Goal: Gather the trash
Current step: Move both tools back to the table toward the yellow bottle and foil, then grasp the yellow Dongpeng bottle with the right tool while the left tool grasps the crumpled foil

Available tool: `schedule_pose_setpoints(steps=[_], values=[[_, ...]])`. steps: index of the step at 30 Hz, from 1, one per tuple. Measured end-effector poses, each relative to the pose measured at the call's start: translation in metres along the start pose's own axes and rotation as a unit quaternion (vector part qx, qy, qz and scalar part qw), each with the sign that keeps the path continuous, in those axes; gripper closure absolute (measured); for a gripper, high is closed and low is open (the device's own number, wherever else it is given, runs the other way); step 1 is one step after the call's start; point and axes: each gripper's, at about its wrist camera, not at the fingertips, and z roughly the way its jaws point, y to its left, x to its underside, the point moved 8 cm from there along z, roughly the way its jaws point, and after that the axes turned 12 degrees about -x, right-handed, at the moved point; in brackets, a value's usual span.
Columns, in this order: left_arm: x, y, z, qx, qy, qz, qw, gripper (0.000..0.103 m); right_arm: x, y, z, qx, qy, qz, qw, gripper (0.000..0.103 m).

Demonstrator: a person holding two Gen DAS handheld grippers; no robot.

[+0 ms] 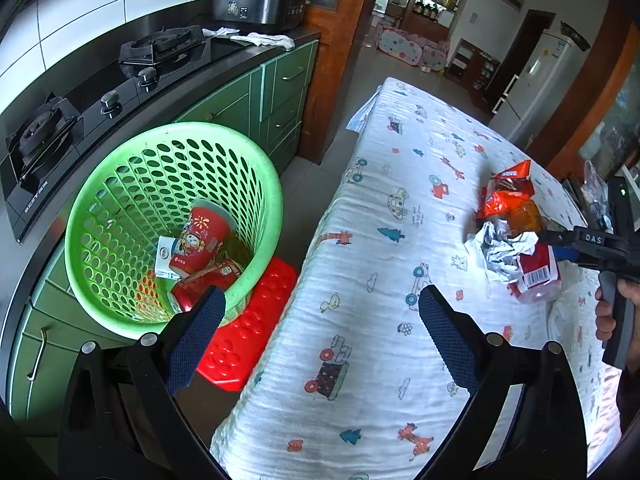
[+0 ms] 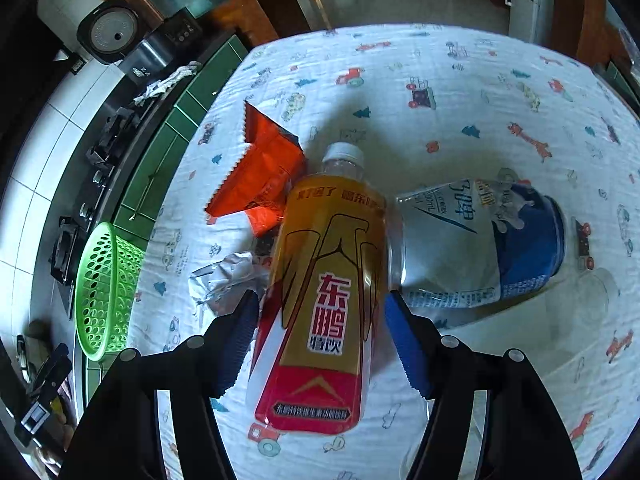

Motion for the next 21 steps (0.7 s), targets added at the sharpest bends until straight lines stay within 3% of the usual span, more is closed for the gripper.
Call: schedule_pose_setpoints(steps=[12, 21], values=[[-0.004, -0.016, 0.011, 0.007, 0.008, 0.014, 0.9998, 0.007, -0.004, -0.012, 0.026, -0.027, 0.012, 0.039, 0.999, 0.038], [-0.008, -0.040, 0.019, 0.017, 0.011, 0.027, 0.9994, 0.007, -0.005, -0.009, 0.020, -0.016, 0.006, 0.015, 1.000, 0.039]])
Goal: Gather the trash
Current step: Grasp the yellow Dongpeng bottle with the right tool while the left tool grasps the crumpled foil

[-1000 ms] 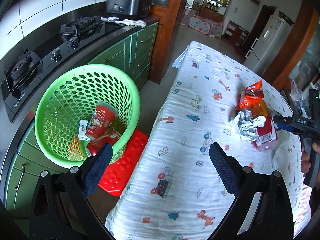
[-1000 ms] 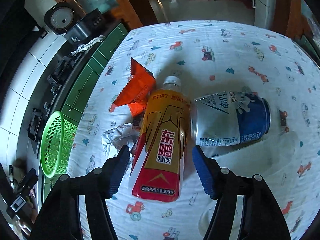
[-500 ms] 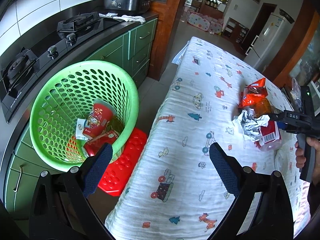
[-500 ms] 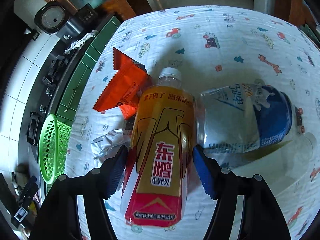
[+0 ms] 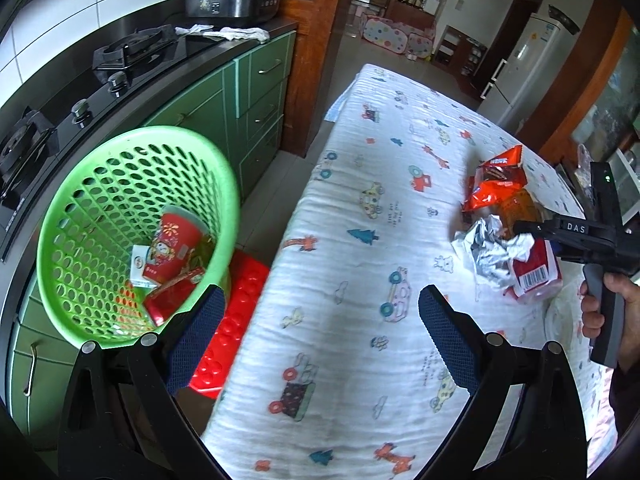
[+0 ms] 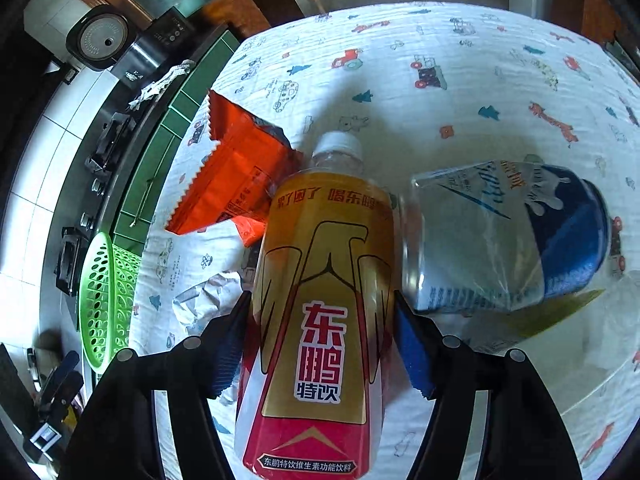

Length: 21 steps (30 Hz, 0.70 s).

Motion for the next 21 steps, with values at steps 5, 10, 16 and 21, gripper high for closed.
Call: schedule_pose_setpoints(steps=[5, 10, 16, 21], values=[[-0.005, -0.026, 0.007, 0.018, 0.006, 0.008, 0.9998, 0.007, 0.007, 0.004, -0.019, 0.006, -0.010, -0.029, 1.000, 0.039], [-0.013, -0.065, 0.013, 0.046, 0.004, 0.027, 0.9986, 0.007, 0.018, 0.010, -0.043, -0.016, -0.022, -0.044, 0.999, 0.040], [-0.023, -0.114, 0.025, 0.081, 0.011, 0.048, 0.9955, 0.008, 0.032, 0.010, -0.071, -0.027, -0.037, -0.054, 0.997, 0.040], [-0.030, -0.151, 0.044, 0.096, 0.025, 0.069, 0.9927, 0.008, 0.046, 0.012, -0.097, -0.029, -0.052, -0.068, 0.996, 0.040]])
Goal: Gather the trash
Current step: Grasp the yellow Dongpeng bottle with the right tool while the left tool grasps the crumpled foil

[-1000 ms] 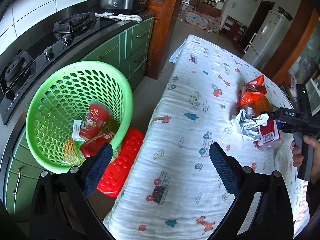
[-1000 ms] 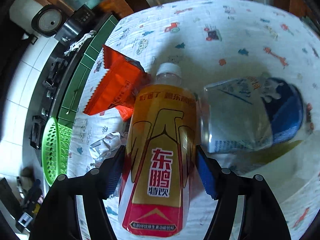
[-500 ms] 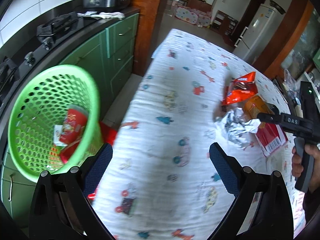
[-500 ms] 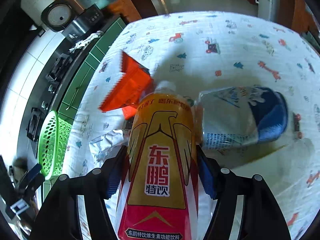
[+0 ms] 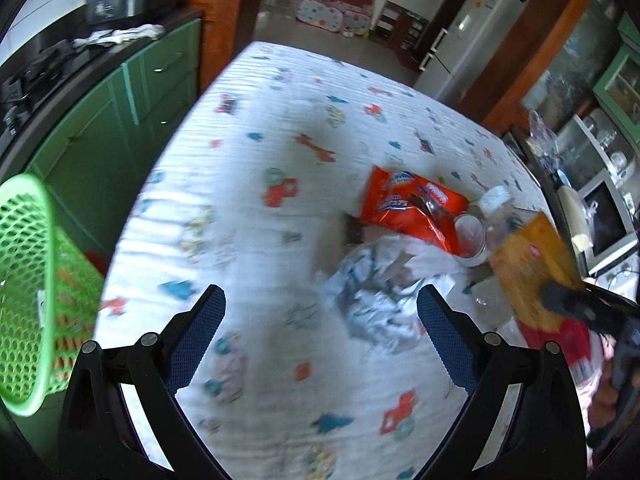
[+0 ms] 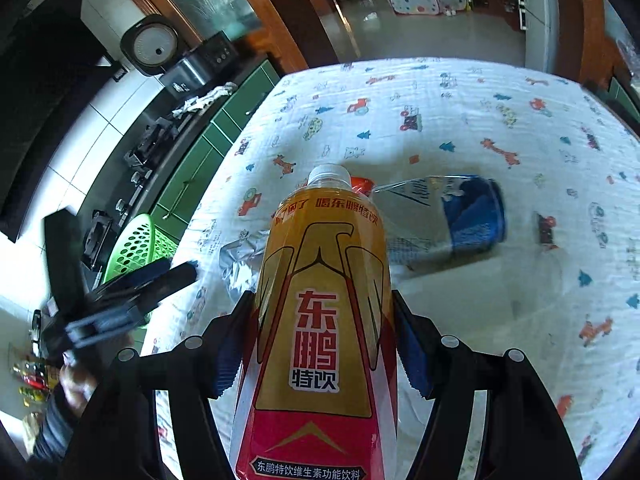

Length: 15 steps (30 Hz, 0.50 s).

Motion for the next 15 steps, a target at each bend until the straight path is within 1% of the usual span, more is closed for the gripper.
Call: schedule_pose_setpoints(steps=[4, 5, 7, 9, 10, 11, 12, 13, 14, 15], values=[[-0.003, -0.023, 0.019, 0.003, 0.014, 0.023, 0.9996, 0.009, 0.007, 0.002, -0.017, 0.013, -0.008, -0.018, 1.000, 0.040], [-0.002, -0.027, 0.022, 0.002, 0.015, 0.027, 0.9995, 0.011, 0.009, 0.001, -0.021, 0.016, -0.010, -0.021, 1.000, 0.040], [-0.001, -0.034, 0.028, 0.005, 0.021, 0.034, 0.9992, 0.011, 0.011, -0.002, -0.028, 0.015, -0.012, -0.020, 1.000, 0.039], [-0.001, -0.040, 0.032, 0.014, 0.026, 0.033, 0.9990, 0.014, 0.014, -0.004, -0.031, 0.015, -0.013, -0.018, 1.000, 0.040], [0.000, -0.043, 0.034, 0.019, 0.029, 0.035, 0.9988, 0.020, 0.015, -0.005, -0.032, 0.015, -0.014, -0.017, 1.000, 0.040], [0.001, -0.046, 0.036, 0.017, 0.032, 0.041, 0.9985, 0.028, 0.017, -0.006, -0.033, 0.016, -0.014, -0.016, 1.000, 0.040], [0.002, -0.049, 0.038, 0.015, 0.035, 0.048, 0.9982, 0.033, 0.018, -0.006, -0.034, 0.016, -0.014, -0.015, 1.000, 0.039], [0.004, -0.052, 0.039, 0.019, 0.037, 0.050, 0.9979, 0.040, 0.019, -0.007, -0.034, 0.017, -0.014, -0.014, 1.000, 0.040], [0.006, -0.053, 0.040, 0.022, 0.039, 0.053, 0.9976, 0.046, 0.020, -0.008, -0.035, 0.017, -0.014, -0.014, 1.000, 0.039], [0.007, -0.055, 0.040, 0.022, 0.038, 0.056, 0.9974, 0.046, 0.021, -0.009, -0.035, 0.018, -0.014, -0.014, 1.000, 0.040]])
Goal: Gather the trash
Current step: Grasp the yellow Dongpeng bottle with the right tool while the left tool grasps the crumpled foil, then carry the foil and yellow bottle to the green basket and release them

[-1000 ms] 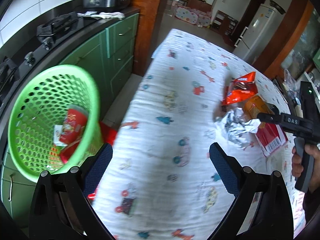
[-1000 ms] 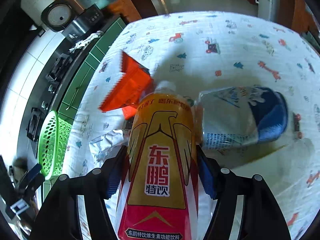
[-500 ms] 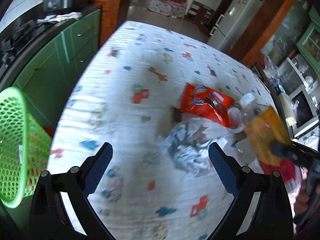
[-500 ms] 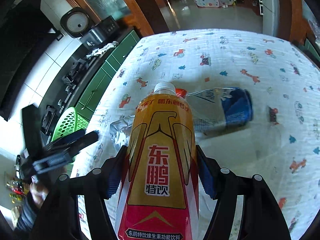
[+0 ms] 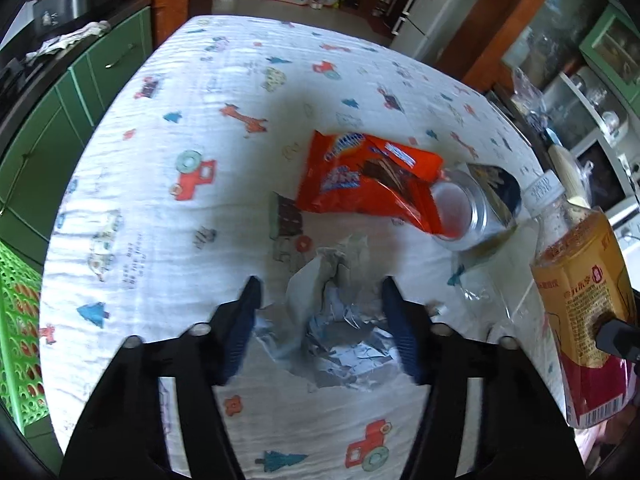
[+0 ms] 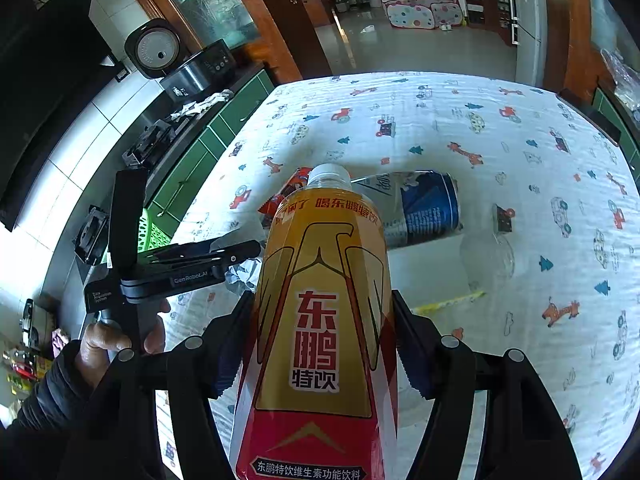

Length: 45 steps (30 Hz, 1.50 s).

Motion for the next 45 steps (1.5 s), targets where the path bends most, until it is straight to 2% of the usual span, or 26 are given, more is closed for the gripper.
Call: schedule_pose_setpoints(steps=[5, 11, 19, 26, 32, 37, 45], values=[[0.008, -0.002, -0.004, 0.006, -0.005, 0.002, 1.0000, 0.076, 0.004, 0.001, 0.000, -0.001, 0.001, -0.001, 1.000, 0.040], [0.021, 0.013, -0.031, 0.000, -0.032, -0.012, 0.9994, 0.082, 0.010, 0.016, 0.004, -0.014, 0.004, -0.014, 1.000, 0.039], [0.043, 0.055, -0.080, -0.015, -0.062, -0.045, 0.9969, 0.084, 0.017, 0.055, 0.014, -0.037, 0.012, -0.043, 0.998, 0.039], [0.058, 0.114, -0.135, -0.045, -0.100, -0.076, 0.9911, 0.084, 0.021, 0.104, 0.030, -0.062, 0.021, -0.073, 0.995, 0.040], [0.069, 0.181, -0.177, -0.101, -0.129, -0.101, 0.9813, 0.084, 0.022, 0.160, 0.054, -0.085, 0.033, -0.106, 0.990, 0.039], [0.078, 0.241, -0.190, -0.136, -0.132, -0.135, 0.9725, 0.084, 0.021, 0.201, 0.078, -0.102, 0.046, -0.130, 0.985, 0.039], [0.094, 0.335, -0.179, -0.186, -0.103, -0.191, 0.9582, 0.084, 0.017, 0.258, 0.130, -0.116, 0.071, -0.161, 0.978, 0.039]])
